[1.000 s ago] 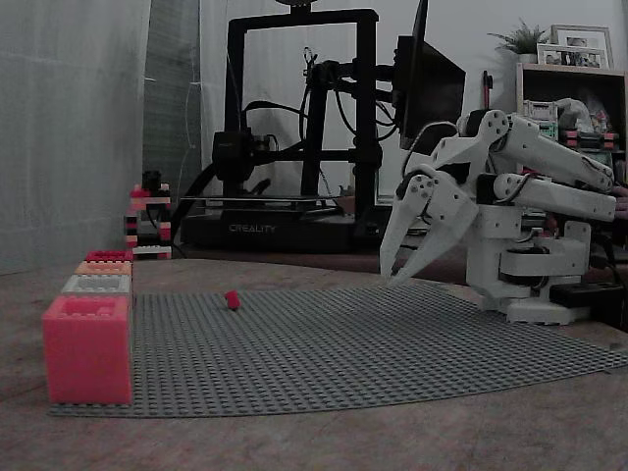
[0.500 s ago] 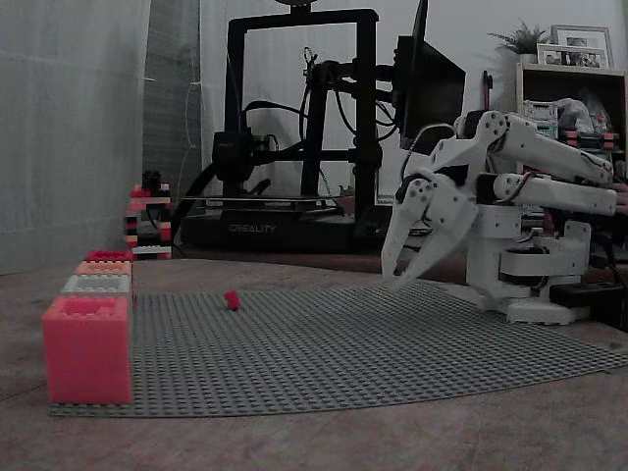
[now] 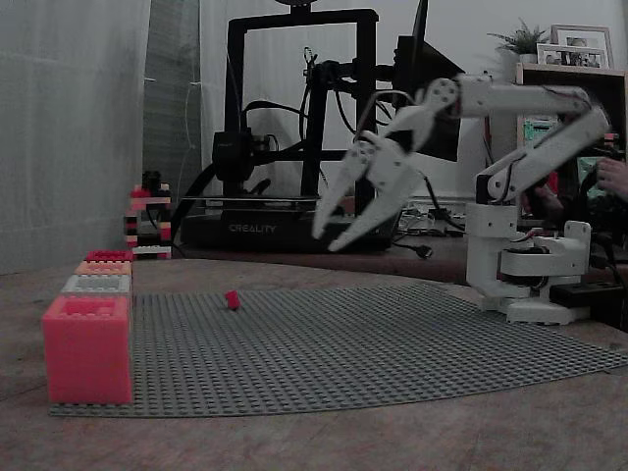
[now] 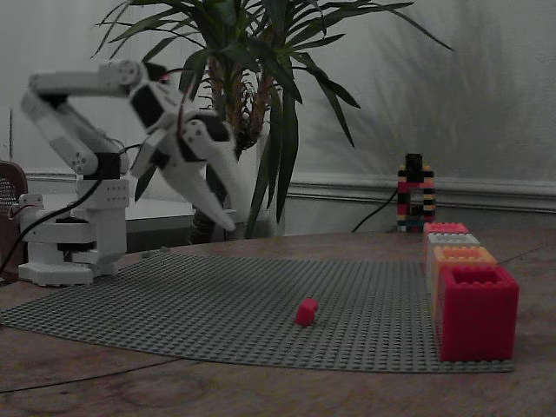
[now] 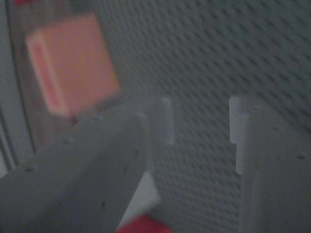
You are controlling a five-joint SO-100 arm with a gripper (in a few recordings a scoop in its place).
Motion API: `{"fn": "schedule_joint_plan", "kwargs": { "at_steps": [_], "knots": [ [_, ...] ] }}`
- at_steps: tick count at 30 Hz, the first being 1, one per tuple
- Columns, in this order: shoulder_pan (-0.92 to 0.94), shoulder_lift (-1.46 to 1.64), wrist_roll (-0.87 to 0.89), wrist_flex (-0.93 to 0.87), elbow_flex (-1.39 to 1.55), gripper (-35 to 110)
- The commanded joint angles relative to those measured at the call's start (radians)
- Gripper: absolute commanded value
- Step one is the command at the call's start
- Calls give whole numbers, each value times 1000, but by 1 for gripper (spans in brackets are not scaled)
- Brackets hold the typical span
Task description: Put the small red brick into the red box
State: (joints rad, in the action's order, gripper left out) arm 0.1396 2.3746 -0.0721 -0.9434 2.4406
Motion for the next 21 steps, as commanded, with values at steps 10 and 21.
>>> {"fn": "schedule_joint_plan", "kwargs": {
  "at_steps": [10, 21],
  "knots": [
    [104, -676, 3, -57, -678, 11],
    [106, -1077, 29, -279, -1123, 13]
  ]
}}
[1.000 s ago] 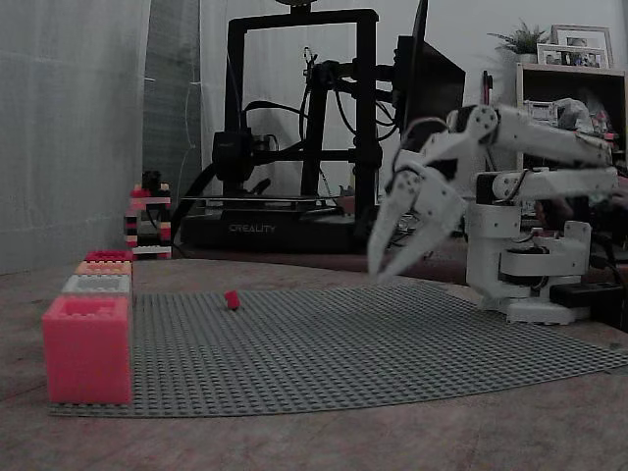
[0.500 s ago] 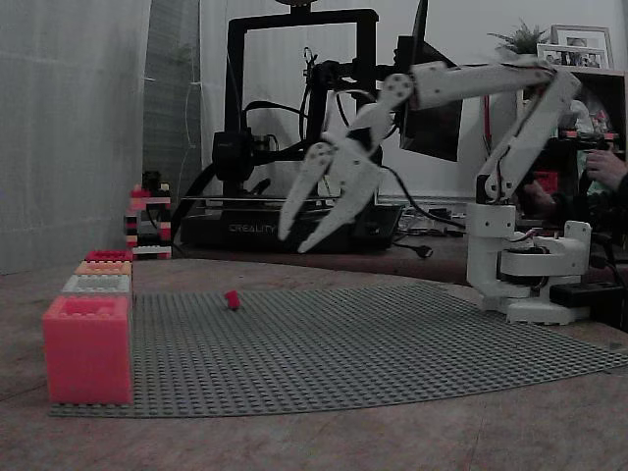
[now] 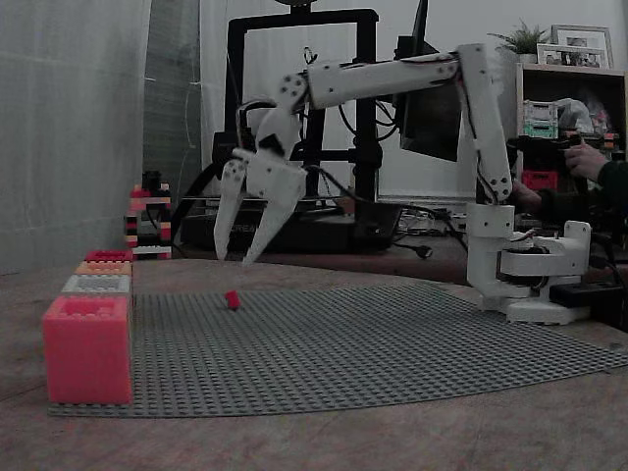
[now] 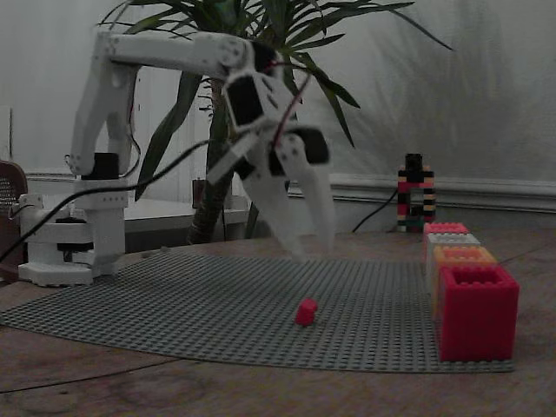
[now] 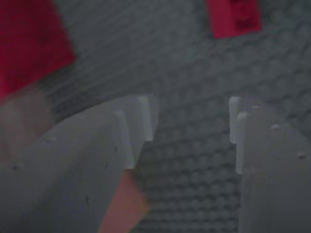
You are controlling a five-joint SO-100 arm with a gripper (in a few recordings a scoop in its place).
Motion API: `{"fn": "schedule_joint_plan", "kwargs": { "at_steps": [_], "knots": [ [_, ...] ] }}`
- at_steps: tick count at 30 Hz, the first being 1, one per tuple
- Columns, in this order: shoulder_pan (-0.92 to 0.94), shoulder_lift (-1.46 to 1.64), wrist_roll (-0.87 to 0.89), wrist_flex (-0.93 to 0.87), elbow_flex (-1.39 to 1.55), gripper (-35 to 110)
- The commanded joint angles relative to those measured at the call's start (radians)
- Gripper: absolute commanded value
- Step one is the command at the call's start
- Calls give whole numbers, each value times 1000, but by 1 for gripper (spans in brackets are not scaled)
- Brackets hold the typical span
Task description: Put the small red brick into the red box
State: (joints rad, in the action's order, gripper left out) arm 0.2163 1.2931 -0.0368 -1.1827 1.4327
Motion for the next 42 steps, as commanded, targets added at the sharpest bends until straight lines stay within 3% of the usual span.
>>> {"fn": "schedule_joint_plan", "kwargs": {
  "at_steps": [1, 42],
  "knots": [
    [29, -11, -6, -49, -127, 13],
    [83, -296, -41, -107, -342, 13]
  ]
}}
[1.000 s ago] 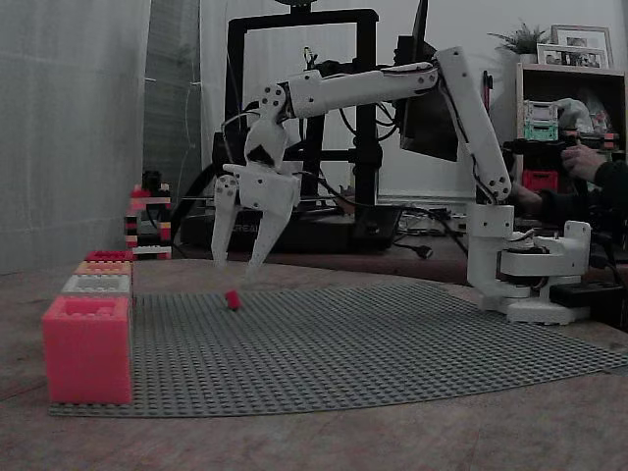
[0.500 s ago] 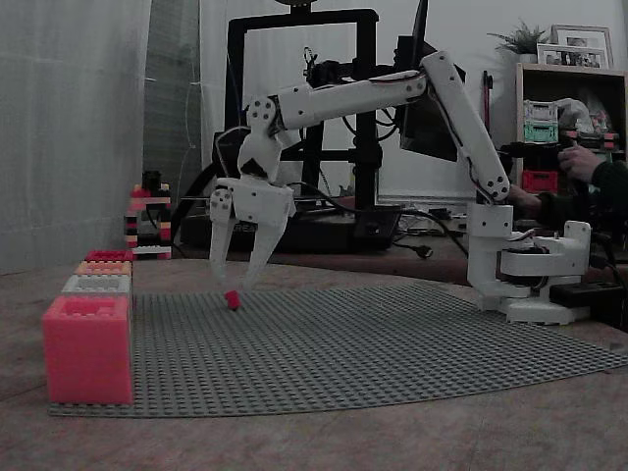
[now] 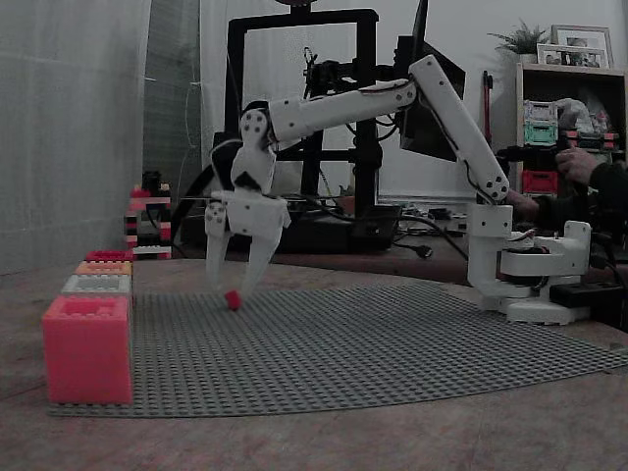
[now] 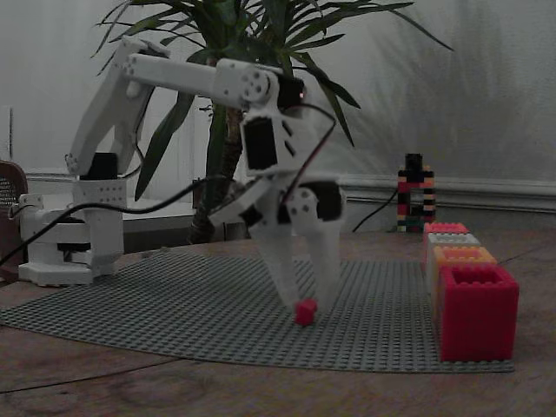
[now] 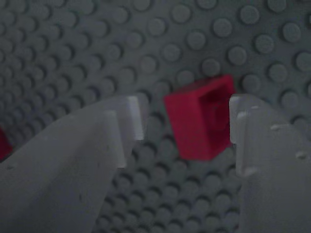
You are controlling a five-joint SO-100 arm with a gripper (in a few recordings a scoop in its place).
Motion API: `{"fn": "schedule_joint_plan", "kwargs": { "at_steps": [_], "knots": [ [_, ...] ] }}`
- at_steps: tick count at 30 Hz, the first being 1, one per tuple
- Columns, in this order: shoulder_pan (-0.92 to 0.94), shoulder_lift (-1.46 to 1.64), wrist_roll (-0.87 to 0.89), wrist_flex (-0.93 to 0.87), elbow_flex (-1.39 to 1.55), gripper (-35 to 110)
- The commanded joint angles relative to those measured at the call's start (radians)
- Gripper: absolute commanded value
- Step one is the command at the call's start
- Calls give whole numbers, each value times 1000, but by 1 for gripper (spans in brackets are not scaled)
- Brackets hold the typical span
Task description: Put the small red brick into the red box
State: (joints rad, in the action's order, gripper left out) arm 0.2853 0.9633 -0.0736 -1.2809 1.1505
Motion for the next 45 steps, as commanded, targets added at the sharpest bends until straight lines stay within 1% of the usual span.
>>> {"fn": "schedule_joint_plan", "kwargs": {
  "at_steps": [1, 5, 9, 16, 22, 24, 29, 33, 36, 38, 45],
  "knots": [
    [14, 31, -3, -9, -61, 11],
    [9, 17, -2, -9, -64, 9],
    [5, 8, 2, -9, -77, 0],
    [0, 25, 11, -52, -181, 0],
    [0, 46, 12, -26, -374, 0],
    [0, 35, 15, 38, -414, 0],
    [0, 8, 20, 270, -416, 0],
    [-3, -21, 14, 526, -368, 0],
    [-11, -37, -26, 744, -287, 0],
    [-18, -58, -55, 799, -276, 0],
    [-29, -121, -66, 853, -291, 0]
  ]
}}
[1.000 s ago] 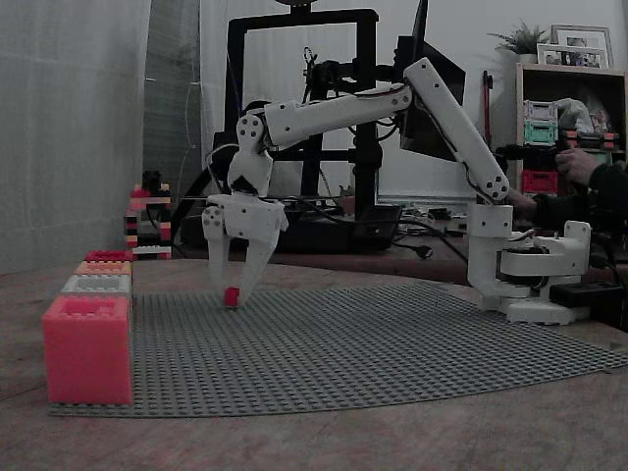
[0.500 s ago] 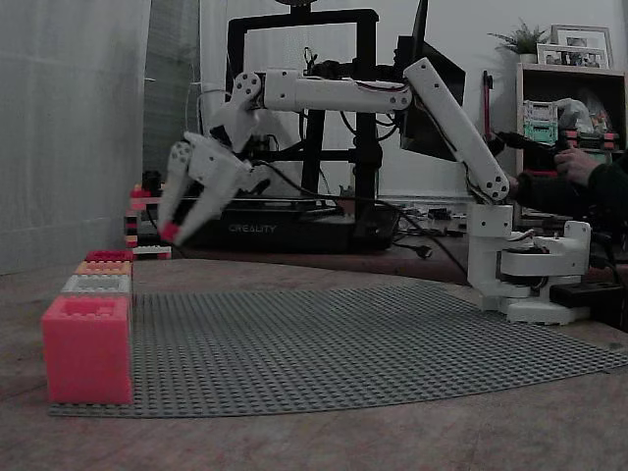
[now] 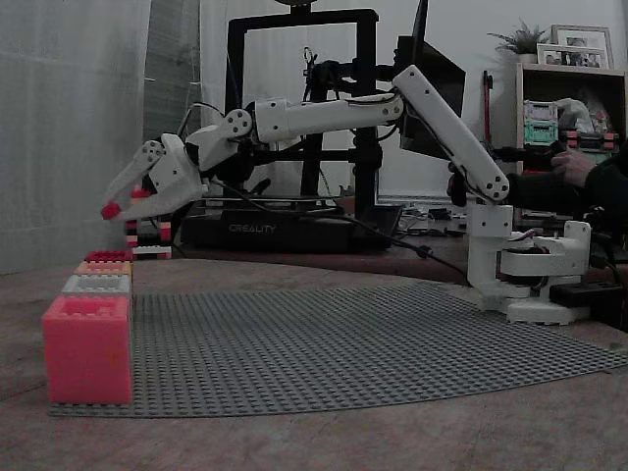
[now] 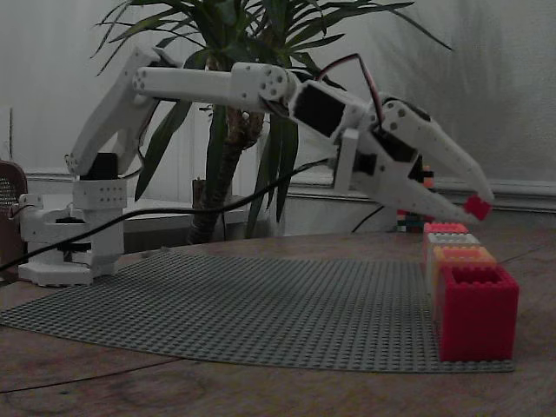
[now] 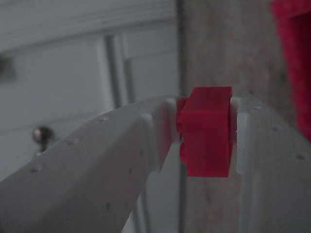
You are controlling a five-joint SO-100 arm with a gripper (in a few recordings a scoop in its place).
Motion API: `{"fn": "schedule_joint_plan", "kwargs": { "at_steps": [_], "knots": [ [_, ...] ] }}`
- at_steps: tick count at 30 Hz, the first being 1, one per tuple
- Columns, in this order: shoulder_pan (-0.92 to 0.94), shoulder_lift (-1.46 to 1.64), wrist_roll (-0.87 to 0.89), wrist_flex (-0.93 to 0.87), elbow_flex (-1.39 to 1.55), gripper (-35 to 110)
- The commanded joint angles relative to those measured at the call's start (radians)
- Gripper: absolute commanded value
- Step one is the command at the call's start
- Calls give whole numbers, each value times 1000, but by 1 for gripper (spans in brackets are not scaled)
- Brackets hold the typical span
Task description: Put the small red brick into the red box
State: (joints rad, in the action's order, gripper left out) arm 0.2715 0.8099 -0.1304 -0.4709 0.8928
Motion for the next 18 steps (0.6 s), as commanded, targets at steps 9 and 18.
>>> {"fn": "schedule_joint_plan", "kwargs": {
  "at_steps": [9, 18],
  "knots": [
    [-14, -20, 9, -51, -86, 2],
    [-14, -52, 54, -110, -144, 10]
  ]
}}
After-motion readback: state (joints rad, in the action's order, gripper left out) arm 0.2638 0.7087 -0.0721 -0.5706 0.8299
